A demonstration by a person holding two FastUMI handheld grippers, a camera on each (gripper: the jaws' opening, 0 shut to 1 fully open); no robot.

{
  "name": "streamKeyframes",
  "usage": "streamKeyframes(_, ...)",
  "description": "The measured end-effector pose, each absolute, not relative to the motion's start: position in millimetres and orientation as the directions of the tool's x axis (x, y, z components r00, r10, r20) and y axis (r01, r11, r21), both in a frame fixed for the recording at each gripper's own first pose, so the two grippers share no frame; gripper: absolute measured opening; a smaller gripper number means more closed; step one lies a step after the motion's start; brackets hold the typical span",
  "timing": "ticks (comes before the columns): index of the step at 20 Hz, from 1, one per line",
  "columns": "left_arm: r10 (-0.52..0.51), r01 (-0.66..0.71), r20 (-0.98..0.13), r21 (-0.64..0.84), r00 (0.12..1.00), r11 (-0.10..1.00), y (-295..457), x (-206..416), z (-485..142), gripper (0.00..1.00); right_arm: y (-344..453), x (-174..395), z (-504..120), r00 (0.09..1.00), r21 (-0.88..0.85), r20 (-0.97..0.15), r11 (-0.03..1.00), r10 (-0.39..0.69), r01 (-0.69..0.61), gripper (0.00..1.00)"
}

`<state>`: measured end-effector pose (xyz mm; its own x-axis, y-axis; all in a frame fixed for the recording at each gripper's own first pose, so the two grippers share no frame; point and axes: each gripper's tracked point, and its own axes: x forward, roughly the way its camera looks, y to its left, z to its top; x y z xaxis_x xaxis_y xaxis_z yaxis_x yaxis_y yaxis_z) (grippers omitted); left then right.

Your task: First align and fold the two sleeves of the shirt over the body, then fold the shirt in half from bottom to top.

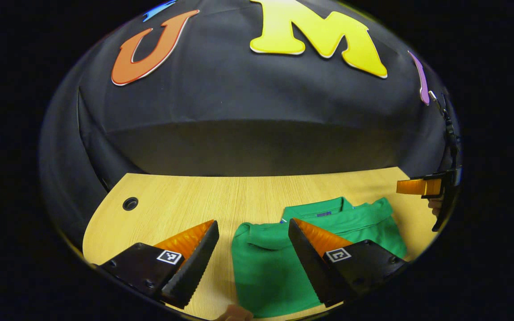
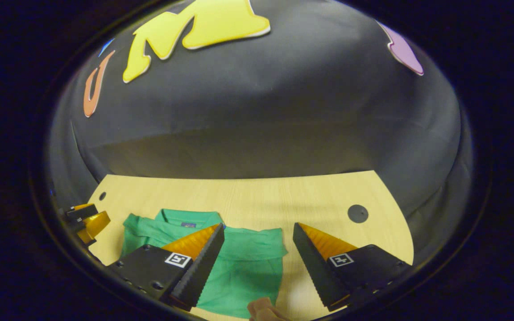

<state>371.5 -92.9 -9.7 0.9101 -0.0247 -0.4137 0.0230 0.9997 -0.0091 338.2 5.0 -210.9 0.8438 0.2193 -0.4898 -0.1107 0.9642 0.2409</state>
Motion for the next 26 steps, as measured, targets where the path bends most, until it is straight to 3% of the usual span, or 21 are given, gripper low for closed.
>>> streamKeyframes(4, -0.021, 0.017, -0.390, -0.014, 0.920, 1.000, -101.7, 318.2, 45.6, 1.00, -11.2, 286.1, -148.6, 0.891, 0.183, -0.423, 0.978, 0.167, -0.097, 0.96)
streamKeyframes(6, -0.015, 0.026, -0.337, 0.029, 0.941, 0.999, -100.6, 297.0, 86.4, 1.00, -15.1, 256.3, -114.7, 0.908, 0.189, -0.384, 0.977, 0.167, -0.100, 0.92)
streamKeyframes(15, -0.027, 0.036, -0.132, 0.063, 0.991, 0.997, -115.9, 179.1, 213.3, 1.00, -25.5, 96.6, -1.5, 0.977, 0.180, -0.162, 0.978, 0.138, -0.108, 0.96)
streamKeyframes(19, -0.013, 0.016, -0.122, 0.024, 0.992, 1.000, -111.6, 124.3, 218.8, 1.00, -15.8, 24.8, 11.2, 0.984, 0.158, -0.113, 0.980, 0.138, -0.119, 0.96)
streamKeyframes(26, 0.048, -0.050, -0.102, -0.017, 0.994, 0.999, -87.0, 56.4, 210.4, 1.00, 17.7, -65.8, -19.1, 0.978, 0.139, -0.136, 0.980, 0.159, -0.140, 0.96)
